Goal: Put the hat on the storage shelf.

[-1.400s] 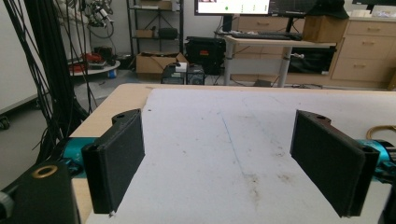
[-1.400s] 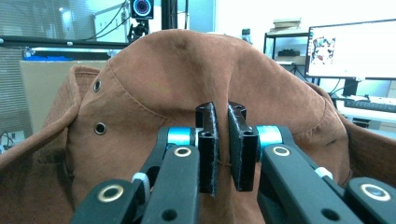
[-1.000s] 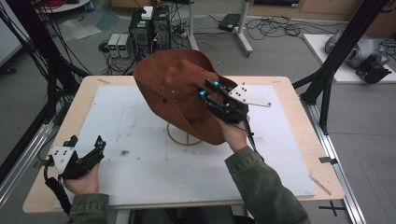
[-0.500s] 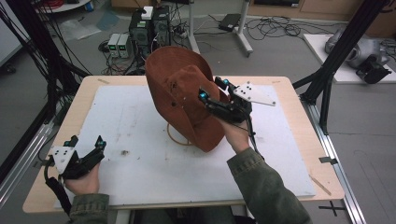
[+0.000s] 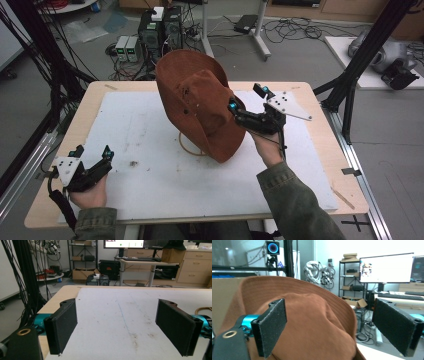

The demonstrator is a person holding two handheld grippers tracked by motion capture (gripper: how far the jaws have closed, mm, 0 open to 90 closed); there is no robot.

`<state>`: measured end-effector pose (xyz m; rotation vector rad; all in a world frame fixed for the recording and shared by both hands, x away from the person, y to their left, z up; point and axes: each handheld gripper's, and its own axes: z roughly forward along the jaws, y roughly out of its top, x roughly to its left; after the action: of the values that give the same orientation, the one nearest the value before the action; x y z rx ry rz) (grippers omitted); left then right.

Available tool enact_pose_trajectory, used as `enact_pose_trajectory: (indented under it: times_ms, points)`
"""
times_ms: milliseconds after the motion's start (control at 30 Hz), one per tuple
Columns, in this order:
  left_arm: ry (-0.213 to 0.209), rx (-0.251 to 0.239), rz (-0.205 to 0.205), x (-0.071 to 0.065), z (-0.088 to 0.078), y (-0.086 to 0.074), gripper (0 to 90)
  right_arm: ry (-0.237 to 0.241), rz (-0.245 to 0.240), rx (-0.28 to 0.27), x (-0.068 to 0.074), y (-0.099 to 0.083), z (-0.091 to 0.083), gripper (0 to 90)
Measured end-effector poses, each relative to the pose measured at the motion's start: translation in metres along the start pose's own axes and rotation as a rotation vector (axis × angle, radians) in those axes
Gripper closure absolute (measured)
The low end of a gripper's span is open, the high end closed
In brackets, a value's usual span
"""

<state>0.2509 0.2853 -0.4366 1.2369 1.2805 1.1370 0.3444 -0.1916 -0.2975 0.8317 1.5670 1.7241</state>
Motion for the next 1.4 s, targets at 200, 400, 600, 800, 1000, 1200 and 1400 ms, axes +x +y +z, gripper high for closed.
enact_pose_trajectory:
  times_ms: [200, 400, 600, 800, 1000, 1200, 1400]
  points:
    - [-0.001, 0.000, 0.001, 0.000, 0.000, 0.000, 17.7, -0.045, -0.001, 0.010, -0.014, -0.004, -0.016, 11.8]
    - [0.000, 0.003, 0.005, 0.000, -0.001, 0.000, 17.7, -0.114, 0.010, 0.019, -0.027, -0.007, -0.030, 11.8]
    - [0.002, -0.003, 0.006, -0.001, -0.001, 0.000, 17.7, -0.174, 0.024, 0.032, -0.035, -0.013, -0.042, 11.9]
    - [0.000, -0.003, 0.003, -0.001, -0.001, 0.000, 17.7, -0.238, 0.031, 0.029, -0.042, -0.020, -0.057, 11.9]
    - [0.001, -0.001, 0.002, -0.001, -0.001, 0.000, 17.7, -0.289, 0.042, 0.047, -0.051, -0.032, -0.072, 11.9]
    - [-0.003, 0.002, 0.003, -0.002, -0.002, 0.000, 17.7, -0.336, 0.024, 0.062, -0.057, -0.046, -0.084, 11.9]
    - [-0.002, 0.003, 0.004, -0.003, -0.001, -0.001, 17.7, -0.374, -0.001, 0.066, -0.060, -0.058, -0.095, 11.9]
